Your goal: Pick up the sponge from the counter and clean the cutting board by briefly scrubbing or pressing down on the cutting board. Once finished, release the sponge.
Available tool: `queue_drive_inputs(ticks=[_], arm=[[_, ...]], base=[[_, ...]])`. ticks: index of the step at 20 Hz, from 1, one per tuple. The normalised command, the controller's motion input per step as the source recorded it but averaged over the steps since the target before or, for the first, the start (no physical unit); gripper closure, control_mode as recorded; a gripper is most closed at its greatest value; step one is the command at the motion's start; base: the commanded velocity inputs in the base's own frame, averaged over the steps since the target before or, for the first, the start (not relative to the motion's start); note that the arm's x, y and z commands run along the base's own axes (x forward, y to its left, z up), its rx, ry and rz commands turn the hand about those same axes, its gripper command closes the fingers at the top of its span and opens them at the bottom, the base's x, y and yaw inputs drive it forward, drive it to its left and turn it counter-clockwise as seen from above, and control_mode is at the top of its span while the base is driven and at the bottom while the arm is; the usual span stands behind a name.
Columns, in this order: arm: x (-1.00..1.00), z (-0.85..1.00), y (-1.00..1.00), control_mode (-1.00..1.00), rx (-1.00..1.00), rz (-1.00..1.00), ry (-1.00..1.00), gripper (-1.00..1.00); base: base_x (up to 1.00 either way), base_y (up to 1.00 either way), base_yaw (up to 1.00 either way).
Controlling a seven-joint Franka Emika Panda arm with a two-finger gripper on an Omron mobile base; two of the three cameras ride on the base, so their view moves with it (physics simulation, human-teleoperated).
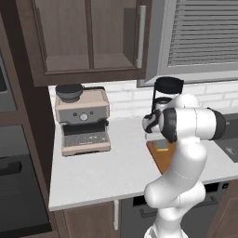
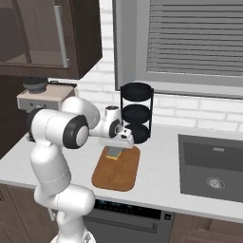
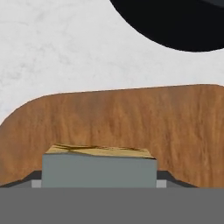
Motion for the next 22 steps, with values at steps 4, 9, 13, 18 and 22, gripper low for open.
queue_drive_inputs(ticks=[4,9,13,18,22], arm=[[0.0,-0.11,-0.44,-1.0,-0.03,0.03,0.0,1.0],[0.0,-0.15,-0.46,-1.0,-0.01,0.05,0.0,1.0],[0.0,-0.17,-0.5,-1.0,0.0,0.08,0.0,1.0],[0.0,-0.2,-0.57,-1.0,0.0,0.12,0.0,1.0],[-0.03,-0.15,-0.61,-1.0,-0.02,0.14,0.0,1.0]], base=[[0.0,0.0,0.0],[0.0,0.0,0.0],[0.0,0.0,0.0],[0.0,0.0,0.0],[0.0,0.0,0.0]])
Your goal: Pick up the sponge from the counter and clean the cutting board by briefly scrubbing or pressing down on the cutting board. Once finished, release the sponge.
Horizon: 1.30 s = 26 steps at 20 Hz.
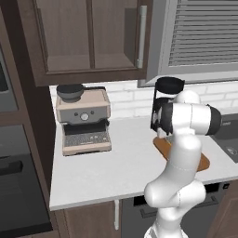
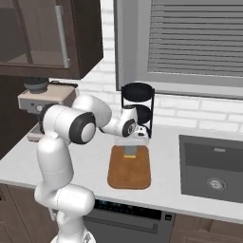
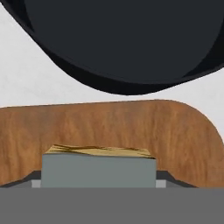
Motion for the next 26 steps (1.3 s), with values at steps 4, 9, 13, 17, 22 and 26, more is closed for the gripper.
queue_drive_inputs(ticks=[4,9,13,17,22,26], arm=[[-0.09,-0.1,-0.62,-1.0,-0.03,0.13,-0.01,1.0],[-0.11,-0.13,-0.62,-1.0,-0.04,0.14,-0.01,1.0],[-0.13,-0.24,-0.56,-1.0,-0.03,0.15,0.0,1.0],[-0.34,-0.18,-0.5,-1.0,0.0,0.18,0.0,1.0],[-0.74,0.0,-0.49,-1.0,0.0,0.2,-0.09,1.0],[-0.76,0.0,-0.48,-1.0,0.0,0.19,-0.08,1.0]], base=[[0.0,0.0,0.0],[0.0,0.0,0.0],[0.0,0.0,0.0],[0.0,0.0,0.0],[0.0,0.0,0.0],[0.0,0.0,0.0]])
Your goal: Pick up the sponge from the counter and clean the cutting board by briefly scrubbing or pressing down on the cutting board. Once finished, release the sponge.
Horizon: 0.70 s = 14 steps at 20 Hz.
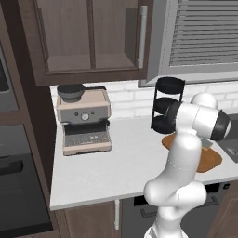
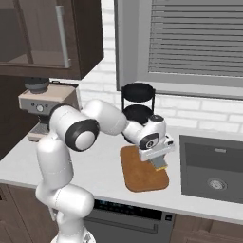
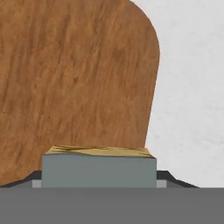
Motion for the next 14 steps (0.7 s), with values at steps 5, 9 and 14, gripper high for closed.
queue_drive_inputs(ticks=[5,9,14], arm=[[-0.5,-0.26,-0.11,-1.0,0.0,0.23,0.0,1.0],[-0.08,-0.37,0.0,-1.0,0.08,0.21,0.02,1.0],[-0.01,-0.08,0.0,-1.0,0.15,0.15,0.01,1.0]], base=[[0.0,0.0,0.0],[0.0,0.0,0.0],[0.0,0.0,0.0]])
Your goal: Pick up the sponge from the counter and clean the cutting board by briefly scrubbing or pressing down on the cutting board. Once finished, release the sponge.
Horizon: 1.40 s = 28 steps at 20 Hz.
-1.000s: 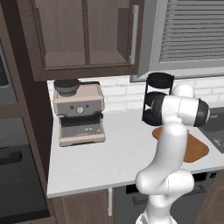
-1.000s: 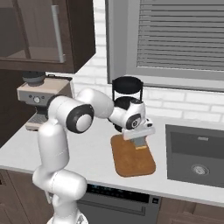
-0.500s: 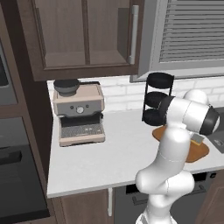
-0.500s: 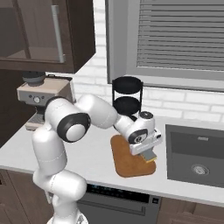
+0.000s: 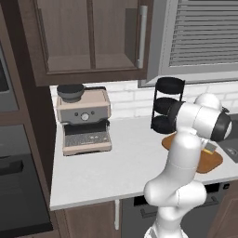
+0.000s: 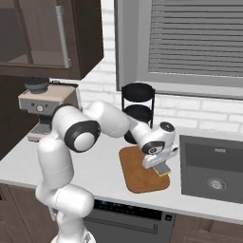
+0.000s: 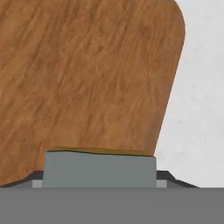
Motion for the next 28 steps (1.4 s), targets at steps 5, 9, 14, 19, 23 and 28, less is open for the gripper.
queue_drive_inputs(ticks=[5,9,14,19,23,28], arm=[[-0.14,0.0,0.0,-1.0,0.11,0.13,0.0,1.0],[-0.29,0.0,0.19,-1.0,0.01,0.03,0.0,1.0],[-0.42,0.0,0.46,-1.0,0.0,-0.04,-0.09,1.0],[-0.38,0.0,0.6,-1.0,0.0,-0.06,-0.1,1.0],[-0.24,0.0,0.66,-1.0,0.0,-0.06,-0.04,1.0],[-0.07,-0.04,0.7,-1.0,-0.01,-0.03,0.0,1.0]], base=[[0.0,0.0,0.0],[0.0,0.0,0.0],[0.0,0.0,0.0],[0.0,0.0,0.0],[0.0,0.0,0.0],[0.0,0.0,0.0]])
